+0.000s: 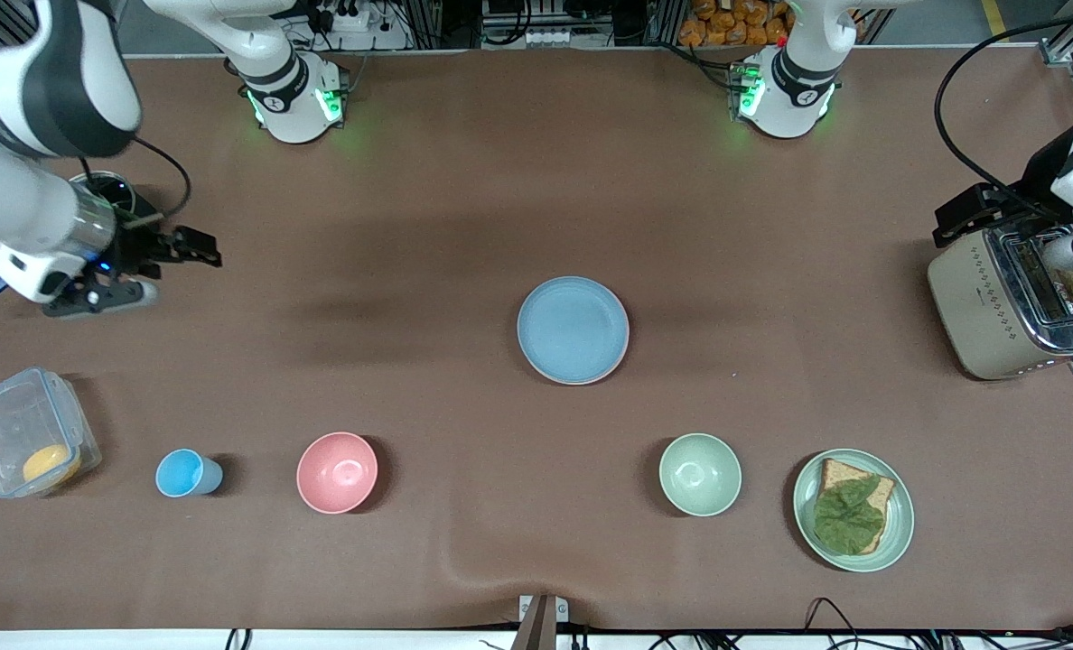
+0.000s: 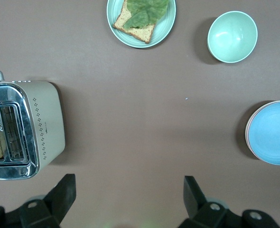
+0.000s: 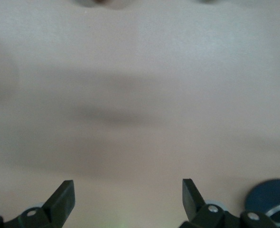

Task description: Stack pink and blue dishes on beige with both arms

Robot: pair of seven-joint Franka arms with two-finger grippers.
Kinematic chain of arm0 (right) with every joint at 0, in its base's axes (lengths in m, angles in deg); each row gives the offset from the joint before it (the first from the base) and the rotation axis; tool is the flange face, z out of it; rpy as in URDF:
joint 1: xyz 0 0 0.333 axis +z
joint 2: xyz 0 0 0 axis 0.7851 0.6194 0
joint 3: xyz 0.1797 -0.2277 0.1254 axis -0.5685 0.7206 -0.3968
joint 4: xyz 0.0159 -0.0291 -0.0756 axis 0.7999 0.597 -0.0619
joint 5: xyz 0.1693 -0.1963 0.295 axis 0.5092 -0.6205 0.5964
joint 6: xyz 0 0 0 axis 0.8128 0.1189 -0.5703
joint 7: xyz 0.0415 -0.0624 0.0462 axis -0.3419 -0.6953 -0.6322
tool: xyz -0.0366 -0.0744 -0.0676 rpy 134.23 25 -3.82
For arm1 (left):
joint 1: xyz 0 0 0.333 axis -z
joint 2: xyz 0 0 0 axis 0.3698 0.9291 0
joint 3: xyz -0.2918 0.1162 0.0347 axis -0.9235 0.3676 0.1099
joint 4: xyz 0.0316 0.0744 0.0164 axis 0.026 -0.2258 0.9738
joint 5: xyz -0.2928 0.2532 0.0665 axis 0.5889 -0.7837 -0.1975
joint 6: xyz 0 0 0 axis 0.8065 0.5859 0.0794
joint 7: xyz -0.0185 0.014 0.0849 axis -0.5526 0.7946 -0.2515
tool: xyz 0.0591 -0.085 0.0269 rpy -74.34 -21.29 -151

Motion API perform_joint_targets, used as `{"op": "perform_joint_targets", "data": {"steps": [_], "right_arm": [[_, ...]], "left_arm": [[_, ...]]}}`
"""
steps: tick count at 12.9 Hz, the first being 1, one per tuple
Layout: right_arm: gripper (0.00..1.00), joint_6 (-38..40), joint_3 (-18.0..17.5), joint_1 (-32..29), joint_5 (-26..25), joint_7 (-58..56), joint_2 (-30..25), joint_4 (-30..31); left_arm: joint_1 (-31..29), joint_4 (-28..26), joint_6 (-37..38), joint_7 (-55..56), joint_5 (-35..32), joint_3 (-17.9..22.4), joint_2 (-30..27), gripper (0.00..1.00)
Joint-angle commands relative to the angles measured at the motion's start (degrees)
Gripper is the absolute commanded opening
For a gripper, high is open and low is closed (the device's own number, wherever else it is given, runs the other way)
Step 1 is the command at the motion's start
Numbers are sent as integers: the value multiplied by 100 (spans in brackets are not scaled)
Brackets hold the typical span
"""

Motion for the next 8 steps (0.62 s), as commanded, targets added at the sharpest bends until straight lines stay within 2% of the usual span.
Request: {"op": "perform_joint_targets", "data": {"steps": [1, 5, 8], "right_arm": [[100, 672, -106, -234, -145, 83, -53, -733], [100, 1287, -132, -348, -382, 91, -132, -1252], [100, 1350, -141, -339, -382, 302, -141, -1262]], "left_arm": [[-29, 16, 74, -130, -25, 6, -62, 100], [-20, 16, 66, -147, -25, 6, -62, 100], [-29, 16, 66, -147, -25, 6, -62, 100]]}}
